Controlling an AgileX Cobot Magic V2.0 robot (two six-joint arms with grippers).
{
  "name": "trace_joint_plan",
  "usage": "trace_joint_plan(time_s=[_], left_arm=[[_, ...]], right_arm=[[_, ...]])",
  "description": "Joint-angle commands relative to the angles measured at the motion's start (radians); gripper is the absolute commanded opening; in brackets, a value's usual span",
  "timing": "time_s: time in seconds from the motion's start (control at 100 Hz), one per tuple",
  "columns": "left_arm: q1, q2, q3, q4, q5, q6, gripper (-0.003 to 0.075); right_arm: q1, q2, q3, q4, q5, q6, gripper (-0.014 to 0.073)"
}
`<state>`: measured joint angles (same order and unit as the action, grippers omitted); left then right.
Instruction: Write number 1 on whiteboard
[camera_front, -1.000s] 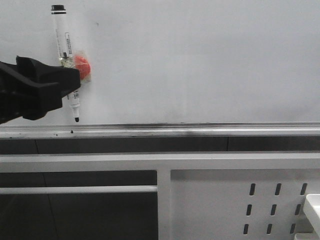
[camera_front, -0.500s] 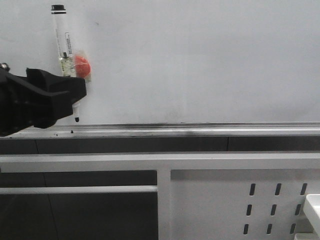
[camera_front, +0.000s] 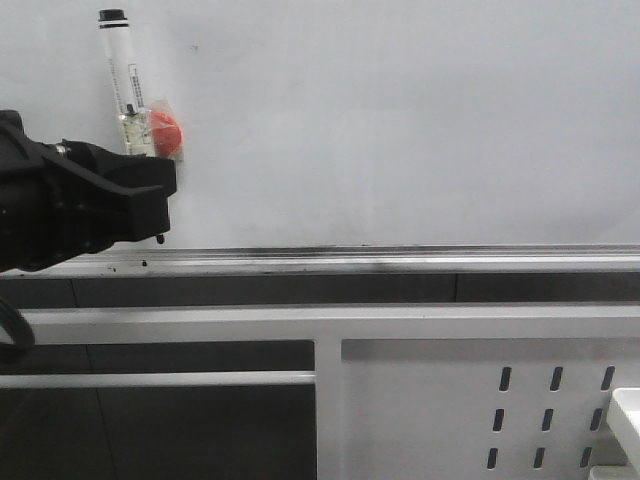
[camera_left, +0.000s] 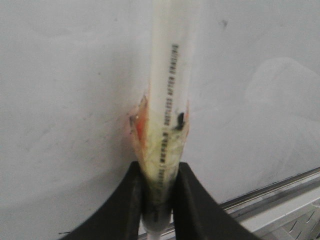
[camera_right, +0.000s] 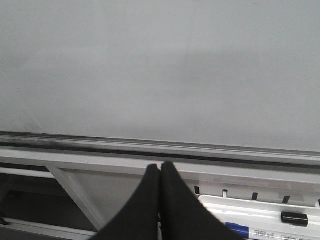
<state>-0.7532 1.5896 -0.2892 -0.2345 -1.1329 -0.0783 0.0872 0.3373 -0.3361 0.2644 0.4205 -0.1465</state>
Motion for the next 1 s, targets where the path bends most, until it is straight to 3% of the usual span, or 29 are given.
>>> trace_joint_plan(time_s=[0.0,0.23,0.44,0.51,0.63,0.7,0.84,0.99], left_arm=[[-0.008,-0.022,-0.016,0.039,-0.126,-0.011,-0.0020],[-0.008,-0.069,0.005,0.249,-0.074,-0.009,-0.0020],[-0.008,-0.223,-0.056,0.482,0.364,-0.004,-0.0020],[-0.008,-0.277,-0.095,0.586,0.526,-0.004,-0.0020],[-0.008,-0.347,-0.148,0.701,0.784,-0.004,-0.0020],[-0.008,-0.372,-0.171,0.757,0.878,-0.004,-0.0020],[-0.008,-0.392,-0.216,0.879,1.004,-0.004,-0.0020],[-0.012,-0.396,-0.240,0.923,1.019,-0.004,-0.0020]], right_arm=[[0.015,0.018,-0.044,0.006,-0.058,-0.009,-0.0069],[0.185,0.041,-0.136,0.006,-0.037,-0.143,-0.0069],[0.363,0.196,-0.286,0.004,0.032,-0.258,-0.0057],[0.421,0.269,-0.321,0.004,0.037,-0.269,0.0024],[0.524,0.398,-0.370,0.004,0.030,-0.268,0.0309],[0.583,0.465,-0.392,0.004,0.023,-0.277,0.0421],[0.695,0.555,-0.412,-0.001,-0.048,-0.335,0.0413],[0.766,0.621,-0.412,-0.022,-0.159,-0.340,0.0410]])
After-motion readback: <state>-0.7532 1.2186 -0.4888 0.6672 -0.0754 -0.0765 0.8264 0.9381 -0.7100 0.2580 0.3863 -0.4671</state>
